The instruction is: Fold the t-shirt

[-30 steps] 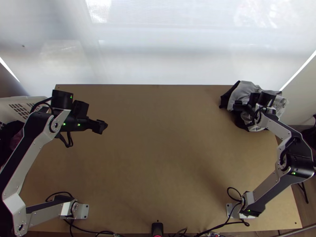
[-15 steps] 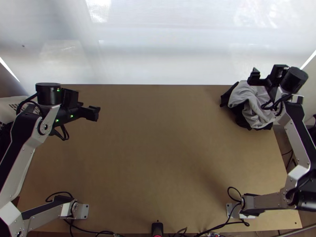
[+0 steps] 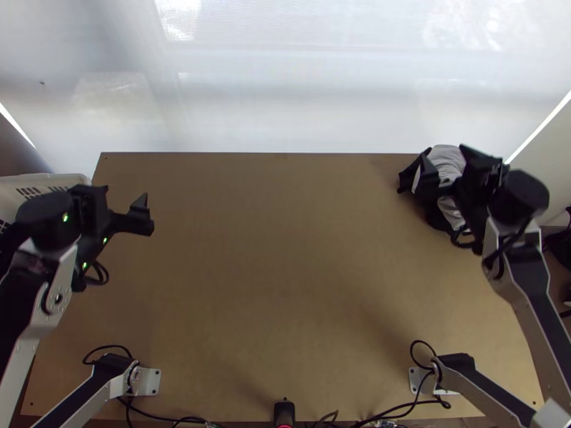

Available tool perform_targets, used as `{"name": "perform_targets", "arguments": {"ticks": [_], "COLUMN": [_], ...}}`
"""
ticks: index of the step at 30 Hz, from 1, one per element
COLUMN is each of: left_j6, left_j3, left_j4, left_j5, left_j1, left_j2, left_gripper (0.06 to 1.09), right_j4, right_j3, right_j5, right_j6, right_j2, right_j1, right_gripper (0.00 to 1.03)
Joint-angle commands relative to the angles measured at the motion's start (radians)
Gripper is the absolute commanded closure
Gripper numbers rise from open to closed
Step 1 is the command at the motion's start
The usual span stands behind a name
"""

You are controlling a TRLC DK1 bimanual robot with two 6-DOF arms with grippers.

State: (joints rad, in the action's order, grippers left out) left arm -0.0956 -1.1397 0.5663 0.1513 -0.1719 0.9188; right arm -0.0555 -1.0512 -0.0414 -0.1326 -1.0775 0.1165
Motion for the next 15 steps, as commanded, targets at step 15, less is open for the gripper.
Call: {"name": "perform_targets", "arguments": {"ticks": [15], "left_j6": [-0.007], "left_j3": [0.698], "left_j4": [-0.054], "left_j5": [0.128], "left_j1": [0.081], "left_j2": [-0.92], "left_gripper": [0.1], "right_j4": [-0.155], "right_j3": [0.844], "right_j5": [0.411], "right_j6": [0.091], "right_j2": [1.085], "right_j1": [0.117], "right_gripper": [0.05]}}
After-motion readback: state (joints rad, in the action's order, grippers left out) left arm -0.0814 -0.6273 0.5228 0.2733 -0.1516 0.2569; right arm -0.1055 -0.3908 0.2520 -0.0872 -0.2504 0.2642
